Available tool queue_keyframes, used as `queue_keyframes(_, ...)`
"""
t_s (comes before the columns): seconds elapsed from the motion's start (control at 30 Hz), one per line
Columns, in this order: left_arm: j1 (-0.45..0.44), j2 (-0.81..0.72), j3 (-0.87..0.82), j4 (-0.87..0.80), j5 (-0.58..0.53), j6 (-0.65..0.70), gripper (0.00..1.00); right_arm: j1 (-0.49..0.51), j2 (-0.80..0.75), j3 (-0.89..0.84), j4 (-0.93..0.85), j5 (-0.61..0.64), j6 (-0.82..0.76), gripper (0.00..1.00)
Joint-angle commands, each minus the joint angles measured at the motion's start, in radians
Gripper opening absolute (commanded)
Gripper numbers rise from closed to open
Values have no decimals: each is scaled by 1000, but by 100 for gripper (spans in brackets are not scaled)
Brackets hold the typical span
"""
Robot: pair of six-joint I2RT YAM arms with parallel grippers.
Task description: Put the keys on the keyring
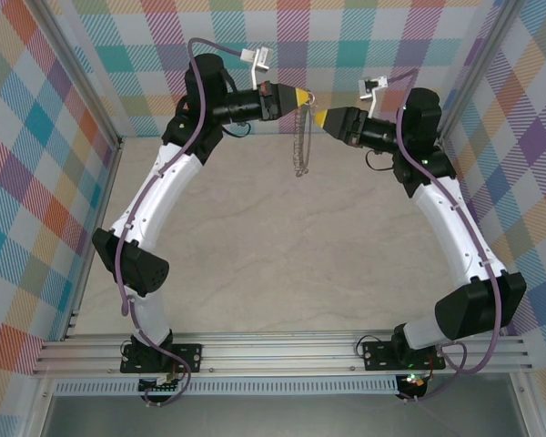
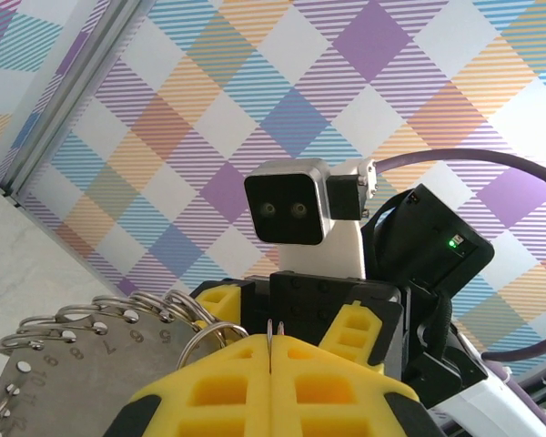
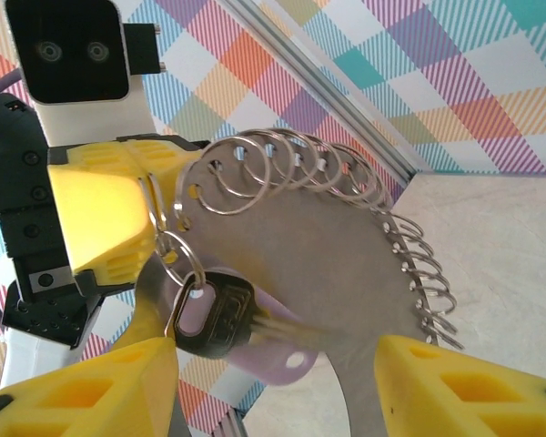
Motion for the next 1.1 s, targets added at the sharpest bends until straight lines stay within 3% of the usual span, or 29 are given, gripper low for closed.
queue_keyframes(0.0,-15,-19,49,38,16,-4,0,10,22,46,-13,3,-38,59)
queue_keyframes(1.07,-21,-15,63,14,7,19,0,30,-22,49,-120,59,-157,78)
